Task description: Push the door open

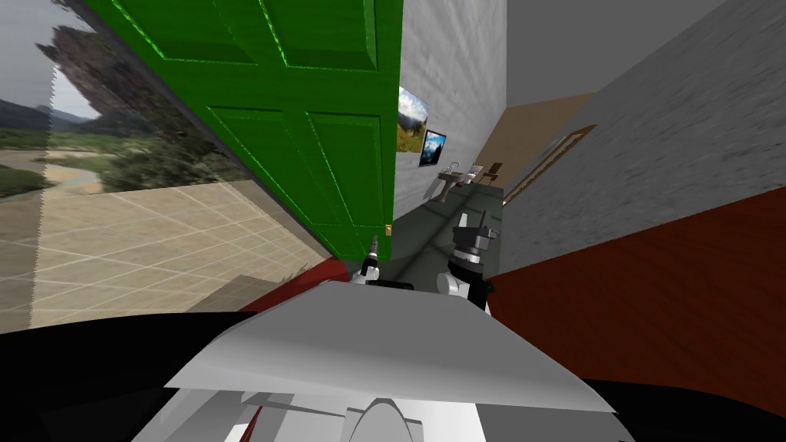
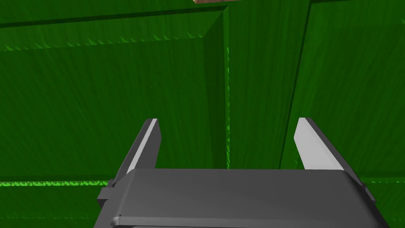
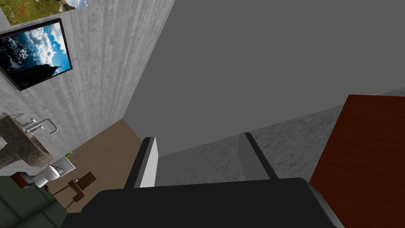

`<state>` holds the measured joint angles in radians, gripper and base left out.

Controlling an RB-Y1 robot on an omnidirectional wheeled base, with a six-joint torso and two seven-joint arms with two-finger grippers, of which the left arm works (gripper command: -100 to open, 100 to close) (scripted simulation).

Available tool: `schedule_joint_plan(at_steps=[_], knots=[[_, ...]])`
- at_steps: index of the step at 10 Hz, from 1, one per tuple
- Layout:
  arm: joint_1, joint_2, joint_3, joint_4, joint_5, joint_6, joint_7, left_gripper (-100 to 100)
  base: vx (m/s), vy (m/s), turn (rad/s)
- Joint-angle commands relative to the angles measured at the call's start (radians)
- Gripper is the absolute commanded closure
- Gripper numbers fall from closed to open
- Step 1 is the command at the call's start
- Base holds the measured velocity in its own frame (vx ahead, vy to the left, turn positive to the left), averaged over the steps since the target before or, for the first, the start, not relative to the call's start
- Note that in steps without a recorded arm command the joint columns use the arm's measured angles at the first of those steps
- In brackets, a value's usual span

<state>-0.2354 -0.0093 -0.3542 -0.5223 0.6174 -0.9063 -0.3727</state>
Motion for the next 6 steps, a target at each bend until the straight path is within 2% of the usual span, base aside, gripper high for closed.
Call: schedule_joint_plan(at_steps=[1,2,3,4,6], knots=[[0.010,0.028,0.001,-0.014,0.001,0.000,-0.003,-100,0.188,0.133,-0.035],[0.011,0.042,0.002,-0.013,0.002,-0.004,-0.004,-100,0.247,0.058,-0.036],[0.011,0.047,0.003,-0.012,0.003,-0.007,-0.005,-100,0.231,-0.041,-0.035],[0.012,0.045,0.003,-0.011,0.004,-0.010,-0.006,-100,0.201,-0.106,-0.022],[0.013,0.025,0.005,-0.009,0.006,-0.016,-0.008,-100,0.183,-0.098,-0.025]])
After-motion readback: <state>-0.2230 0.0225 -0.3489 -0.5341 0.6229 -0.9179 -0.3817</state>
